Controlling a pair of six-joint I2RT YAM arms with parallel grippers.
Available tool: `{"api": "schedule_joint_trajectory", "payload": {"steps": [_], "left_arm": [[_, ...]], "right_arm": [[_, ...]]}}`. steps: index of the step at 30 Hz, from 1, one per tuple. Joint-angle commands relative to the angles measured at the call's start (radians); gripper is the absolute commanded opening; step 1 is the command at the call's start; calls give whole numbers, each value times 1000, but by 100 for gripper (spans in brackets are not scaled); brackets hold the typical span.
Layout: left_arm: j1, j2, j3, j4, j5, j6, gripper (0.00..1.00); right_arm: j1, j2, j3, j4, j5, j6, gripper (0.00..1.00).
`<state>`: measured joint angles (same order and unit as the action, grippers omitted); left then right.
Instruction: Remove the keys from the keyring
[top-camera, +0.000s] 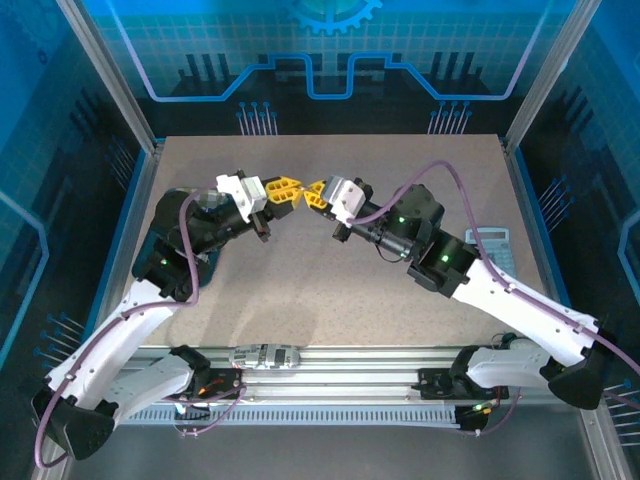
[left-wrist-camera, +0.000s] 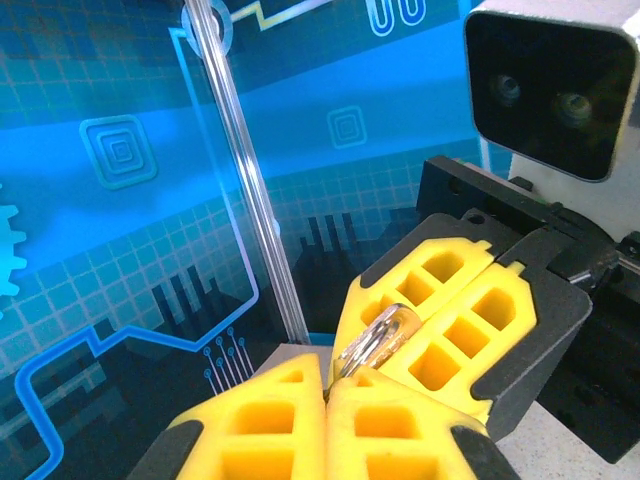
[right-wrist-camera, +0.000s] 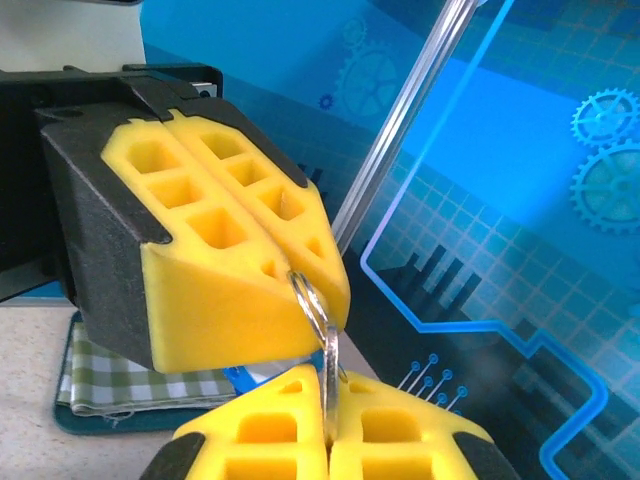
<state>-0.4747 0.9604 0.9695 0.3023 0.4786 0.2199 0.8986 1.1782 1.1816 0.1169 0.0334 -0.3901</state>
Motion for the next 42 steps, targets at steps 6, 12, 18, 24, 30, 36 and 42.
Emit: {"api": "schedule_joint_trajectory", "payload": {"steps": [6,12,18,24,30,36,42], "left_arm": [[2,-17,-22,44,-85,-50,0],[1,-16,-6,16,-85,-87,0],[1,-9,13,-23,-91,-107,0],[-1,1,43,-69,-77,-109,0],[-21,5,68,-125,-62,-89,0],[-41,1,73,-149,-65,-94,0],[-23,-2,79,-138,-78,-167,0]], "right_arm": [[39,-47,-76,184,102,-146,0],[61,-48,-116,248,126,-227,0],[95,-48,-154,291,133,-335,0],[131,-27,-153,279,136,-427,0],[139,-8,-140,271,138,-458,0],[142,5,-145,284,120,-475,0],[121,-28,-182,310,70,-450,0]]}}
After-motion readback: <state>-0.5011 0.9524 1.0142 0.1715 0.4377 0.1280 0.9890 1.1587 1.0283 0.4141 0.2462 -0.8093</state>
